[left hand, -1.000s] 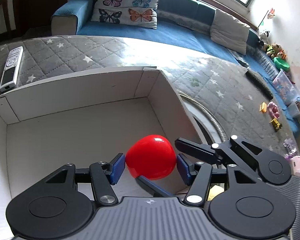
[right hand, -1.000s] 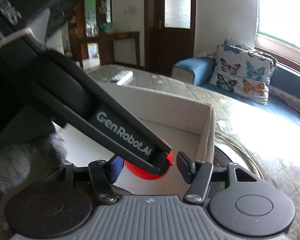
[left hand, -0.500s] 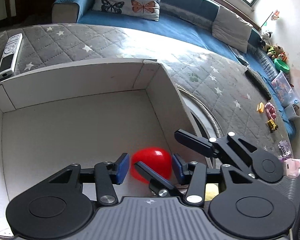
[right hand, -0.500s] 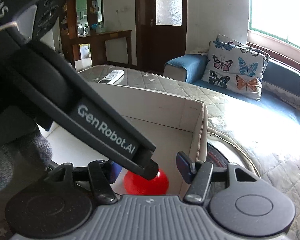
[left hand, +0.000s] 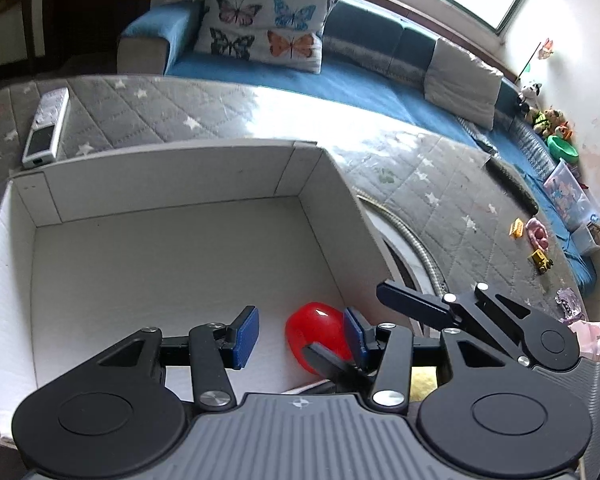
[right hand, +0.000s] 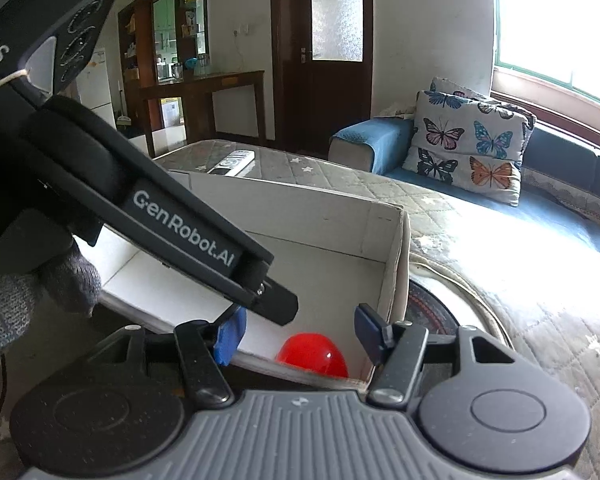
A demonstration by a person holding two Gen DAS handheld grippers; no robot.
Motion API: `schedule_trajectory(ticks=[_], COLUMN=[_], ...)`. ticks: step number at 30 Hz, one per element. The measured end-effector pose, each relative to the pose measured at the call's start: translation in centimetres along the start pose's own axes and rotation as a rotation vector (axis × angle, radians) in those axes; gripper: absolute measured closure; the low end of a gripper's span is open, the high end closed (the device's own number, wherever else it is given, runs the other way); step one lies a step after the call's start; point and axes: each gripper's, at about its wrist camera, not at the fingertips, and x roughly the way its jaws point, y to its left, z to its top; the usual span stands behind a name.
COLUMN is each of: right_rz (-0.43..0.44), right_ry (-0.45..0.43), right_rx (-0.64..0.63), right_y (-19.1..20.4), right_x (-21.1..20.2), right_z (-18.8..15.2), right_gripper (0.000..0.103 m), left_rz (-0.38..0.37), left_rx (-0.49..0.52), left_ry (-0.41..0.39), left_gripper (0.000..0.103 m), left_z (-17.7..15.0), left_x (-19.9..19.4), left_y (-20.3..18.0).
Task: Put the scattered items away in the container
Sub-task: 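Withdraw the left tool from the box toward the green toy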
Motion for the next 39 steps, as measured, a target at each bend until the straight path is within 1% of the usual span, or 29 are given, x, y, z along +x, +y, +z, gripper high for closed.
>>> schedule_trajectory(ticks=[1,8,11,15,19,26,39], right_rz=[-0.004,-0.006,-0.001,-0.015,-0.014,-0.007,-0.007], right_ry=[-0.007,-0.021,-0.023,-0.019,-0.015,-0.007,0.031], right_rx=[-0.003,0.0,0.01,0.01,0.019,0.02,0.031], right_y=[0.1,1.1,1.3,1.7,1.9,2.8,3.6], right_x=[-0.3,-2.3,-2.9,-3.8,-4.8,-6.5,-7.4], right_z=[-0.1,-1.0,-1.3,-2.1,-3.1,-4.6,-7.5], right_gripper=[0.028,0.027,0.024,0.019,0.019,0.018,0.018], left_rz=[0.001,0.014,0.021,0.011,0.0,-0.011,-0.031], left_rx=[0.007,0.034,0.044,0.041,0.031,0.044,0.023], left_ry=[-0.009,-0.068,-0.088,-0.087,-0.088,-0.096,-0.088], left_gripper=[0.054,0.054,0.054,0.054,0.054,0.054,0.054], left_z=[-0.3,-2.1,-2.8,-3.8,-4.7,-6.6,-9.8], left_x=[-0.3,-2.1,-2.8,-3.1,-3.4,-4.1,-5.3], left_y=[-0.2,-1.2,-1.5,-1.7,-1.7,-2.4,-2.7])
